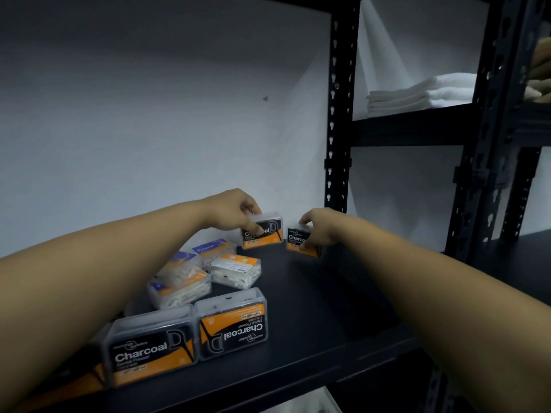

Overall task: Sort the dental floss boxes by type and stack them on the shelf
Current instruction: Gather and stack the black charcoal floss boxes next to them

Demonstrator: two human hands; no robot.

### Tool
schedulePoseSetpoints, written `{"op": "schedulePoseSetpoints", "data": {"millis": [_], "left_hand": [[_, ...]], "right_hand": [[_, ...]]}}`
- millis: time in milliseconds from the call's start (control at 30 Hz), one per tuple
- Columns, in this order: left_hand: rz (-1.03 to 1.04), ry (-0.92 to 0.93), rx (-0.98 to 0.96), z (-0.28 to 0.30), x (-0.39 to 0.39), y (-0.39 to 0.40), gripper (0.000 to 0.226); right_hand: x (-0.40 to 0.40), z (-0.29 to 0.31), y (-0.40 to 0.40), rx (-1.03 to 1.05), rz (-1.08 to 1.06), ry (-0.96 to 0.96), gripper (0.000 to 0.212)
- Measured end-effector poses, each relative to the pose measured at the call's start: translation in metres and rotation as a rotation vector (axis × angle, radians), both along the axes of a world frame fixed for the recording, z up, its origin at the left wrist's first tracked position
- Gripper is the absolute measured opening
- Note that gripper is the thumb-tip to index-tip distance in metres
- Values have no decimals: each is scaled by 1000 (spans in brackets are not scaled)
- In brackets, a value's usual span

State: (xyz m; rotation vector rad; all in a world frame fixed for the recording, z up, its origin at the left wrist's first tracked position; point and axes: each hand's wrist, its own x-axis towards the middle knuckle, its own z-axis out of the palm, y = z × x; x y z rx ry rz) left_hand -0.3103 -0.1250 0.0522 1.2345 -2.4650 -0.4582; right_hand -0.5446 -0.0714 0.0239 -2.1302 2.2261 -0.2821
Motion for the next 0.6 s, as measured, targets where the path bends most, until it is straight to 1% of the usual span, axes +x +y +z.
{"op": "schedulePoseSetpoints", "data": {"millis": [67,200,300,500,600], "left_hand": [[2,17,6,10,11,9,37],[28,19,-2,25,38,29,36],[44,25,-12,35,59,47,35],[59,34,-18,44,96,82,36],[61,55,-4,45,109,100,33]], "right_hand": [[3,6,6,-4,5,-27,72],[14,22,18,-26,41,-32,63],[26,37,31,-36,84,-36,62],[56,64,52,-39,223,-54,59],[75,75,62,-16,306,-65,49]]}}
